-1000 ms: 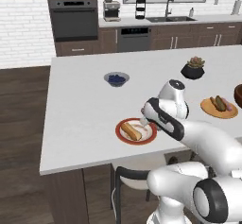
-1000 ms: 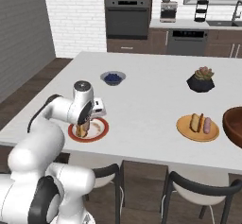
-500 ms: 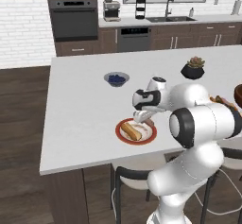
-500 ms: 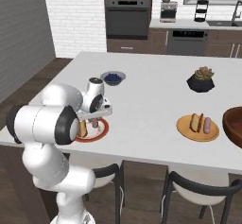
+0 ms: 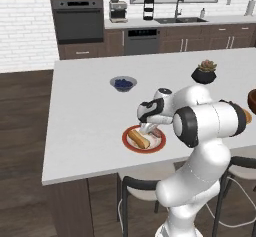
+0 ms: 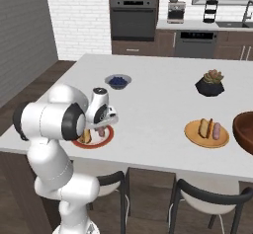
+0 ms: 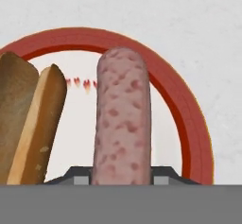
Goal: Place one bun and one sausage from the bowl on each plate.
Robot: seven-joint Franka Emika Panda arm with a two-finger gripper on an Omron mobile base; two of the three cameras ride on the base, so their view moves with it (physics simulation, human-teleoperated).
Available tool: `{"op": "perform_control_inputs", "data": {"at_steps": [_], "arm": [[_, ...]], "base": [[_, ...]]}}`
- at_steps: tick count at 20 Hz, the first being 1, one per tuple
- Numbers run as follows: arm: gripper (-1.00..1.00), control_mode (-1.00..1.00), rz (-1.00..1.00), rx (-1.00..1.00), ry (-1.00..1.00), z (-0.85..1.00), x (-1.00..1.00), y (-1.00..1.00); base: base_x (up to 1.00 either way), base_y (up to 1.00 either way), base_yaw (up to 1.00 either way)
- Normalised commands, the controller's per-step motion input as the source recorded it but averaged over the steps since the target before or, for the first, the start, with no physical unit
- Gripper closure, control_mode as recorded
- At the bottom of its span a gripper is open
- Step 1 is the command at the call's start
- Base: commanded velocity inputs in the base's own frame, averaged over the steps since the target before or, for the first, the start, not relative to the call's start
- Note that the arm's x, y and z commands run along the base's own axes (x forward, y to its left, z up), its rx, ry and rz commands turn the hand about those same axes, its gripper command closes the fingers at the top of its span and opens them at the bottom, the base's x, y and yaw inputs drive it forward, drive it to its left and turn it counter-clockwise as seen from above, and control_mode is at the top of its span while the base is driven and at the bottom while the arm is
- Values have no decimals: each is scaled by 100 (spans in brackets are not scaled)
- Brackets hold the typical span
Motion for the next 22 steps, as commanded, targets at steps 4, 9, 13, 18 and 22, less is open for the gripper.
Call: {"op": "perform_control_inputs", "data": {"at_steps": [4, 9, 13, 18, 22], "arm": [[-100, -100, 0, 0, -7, -9, 0, 0], [-100, -100, 0, 0, 2, 0, 2, 8], [-100, -100, 0, 0, 2, 24, 1, 0], [-100, -100, 0, -5, -5, 91, 0, 2], [-100, -100, 0, -4, -13, 100, -24, 0]], "base": [[0, 0, 0], [0, 0, 0], [0, 0, 0], [0, 0, 0], [0, 0, 0]]}}
